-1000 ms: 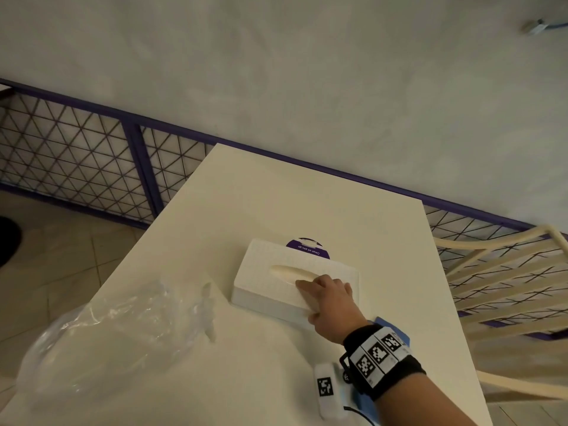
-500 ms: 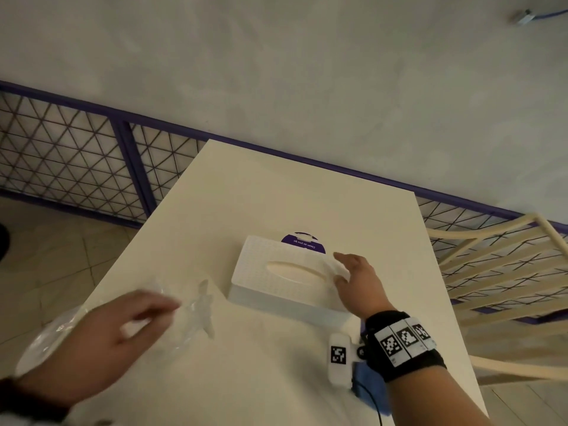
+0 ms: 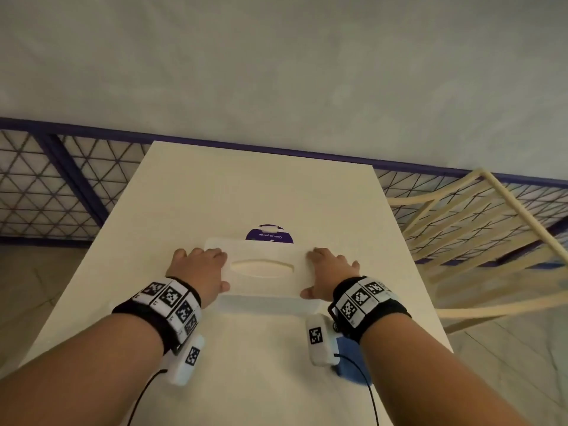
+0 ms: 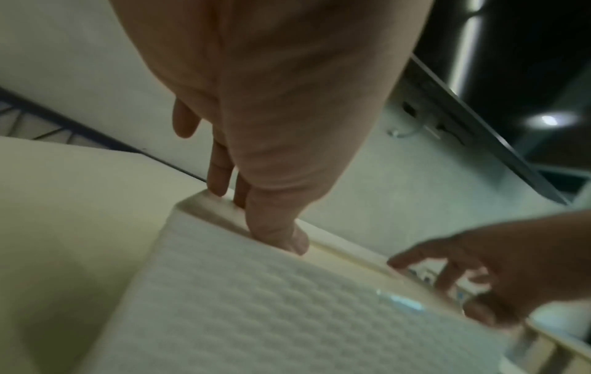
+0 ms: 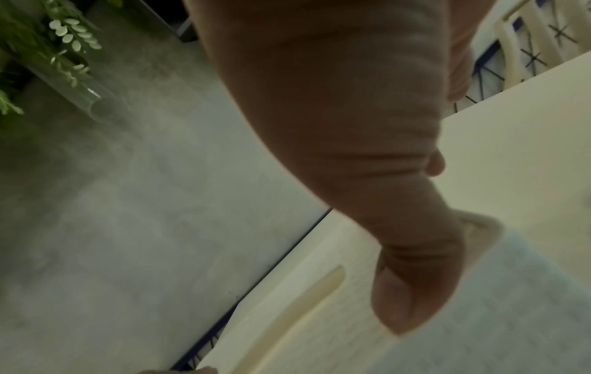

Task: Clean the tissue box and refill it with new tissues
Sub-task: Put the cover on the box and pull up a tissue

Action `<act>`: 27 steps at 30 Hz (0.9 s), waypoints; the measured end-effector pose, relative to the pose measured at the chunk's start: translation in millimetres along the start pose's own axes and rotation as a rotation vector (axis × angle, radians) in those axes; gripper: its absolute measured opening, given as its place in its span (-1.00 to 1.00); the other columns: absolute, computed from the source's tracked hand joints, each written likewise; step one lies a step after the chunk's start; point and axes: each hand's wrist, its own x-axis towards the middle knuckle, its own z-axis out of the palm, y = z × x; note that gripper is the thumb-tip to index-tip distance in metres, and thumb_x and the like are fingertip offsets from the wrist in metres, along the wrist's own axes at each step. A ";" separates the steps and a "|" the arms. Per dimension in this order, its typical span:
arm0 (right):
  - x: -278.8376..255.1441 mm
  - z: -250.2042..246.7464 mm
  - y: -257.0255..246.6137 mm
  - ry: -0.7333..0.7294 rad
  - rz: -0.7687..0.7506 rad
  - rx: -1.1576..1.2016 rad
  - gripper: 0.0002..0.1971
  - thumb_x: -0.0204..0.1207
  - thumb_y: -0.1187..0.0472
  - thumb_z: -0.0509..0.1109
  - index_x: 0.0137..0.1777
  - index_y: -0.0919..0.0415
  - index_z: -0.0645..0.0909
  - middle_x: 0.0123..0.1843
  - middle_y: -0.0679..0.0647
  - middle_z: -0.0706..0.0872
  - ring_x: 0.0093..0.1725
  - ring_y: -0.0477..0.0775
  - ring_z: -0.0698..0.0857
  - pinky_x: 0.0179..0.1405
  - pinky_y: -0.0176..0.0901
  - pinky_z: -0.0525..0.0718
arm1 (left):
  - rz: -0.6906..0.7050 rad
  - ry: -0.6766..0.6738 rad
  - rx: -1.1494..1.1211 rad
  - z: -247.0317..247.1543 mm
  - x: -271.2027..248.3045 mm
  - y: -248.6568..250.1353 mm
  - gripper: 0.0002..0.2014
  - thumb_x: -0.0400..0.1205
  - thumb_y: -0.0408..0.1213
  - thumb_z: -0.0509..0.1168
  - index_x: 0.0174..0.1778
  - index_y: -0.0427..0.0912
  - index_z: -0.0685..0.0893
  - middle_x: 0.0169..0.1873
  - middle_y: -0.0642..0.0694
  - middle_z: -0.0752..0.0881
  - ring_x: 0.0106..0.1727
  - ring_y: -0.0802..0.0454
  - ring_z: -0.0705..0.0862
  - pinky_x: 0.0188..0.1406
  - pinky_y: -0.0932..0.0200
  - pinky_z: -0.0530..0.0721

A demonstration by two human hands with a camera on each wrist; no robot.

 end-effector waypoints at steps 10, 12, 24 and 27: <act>0.3 4.3 4.5 -0.016 -0.003 0.016 -0.14 0.39 -0.21 0.44 0.61 -0.08 0.10 0.66 -0.17 0.13 0.50 0.21 0.42 0.49 0.62 -0.07 | 0.001 -0.041 -0.100 8.6 -0.3 -10.4 -0.33 0.62 0.24 0.07 0.63 0.14 0.07 0.64 0.18 0.13 0.57 -0.01 0.21 0.58 -0.18 0.10; -2.0 1.4 2.1 -0.022 0.004 0.026 -0.16 0.41 -0.19 0.43 0.61 -0.08 0.09 0.68 -0.18 0.09 0.51 0.22 0.41 0.51 0.60 -0.06 | -0.002 -0.046 -0.082 4.1 0.1 -5.9 -0.33 0.63 0.22 0.07 0.63 0.11 0.07 0.64 0.15 0.14 0.58 -0.02 0.21 0.58 -0.23 0.07; 2.1 19.1 -65.6 0.164 0.026 0.219 -0.62 0.58 -0.12 0.07 0.24 -0.17 0.65 0.68 -0.03 0.14 0.64 0.19 0.09 0.57 0.43 -0.09 | 0.039 0.012 -0.446 32.7 -24.0 18.4 -0.51 0.76 -0.07 -0.04 0.64 0.14 0.09 0.68 0.00 -0.13 0.68 -0.01 -0.19 0.64 -0.08 -0.08; 11.8 38.0 -78.1 0.125 0.046 0.183 -0.55 0.60 -0.05 -0.06 0.41 -0.22 0.47 0.72 0.02 -0.30 0.68 0.24 -0.29 0.51 0.50 -0.35 | 0.059 0.001 -0.471 37.9 -22.7 13.3 -0.52 0.76 -0.09 -0.04 0.64 0.14 0.10 0.68 -0.01 -0.15 0.68 -0.01 -0.22 0.63 -0.06 -0.07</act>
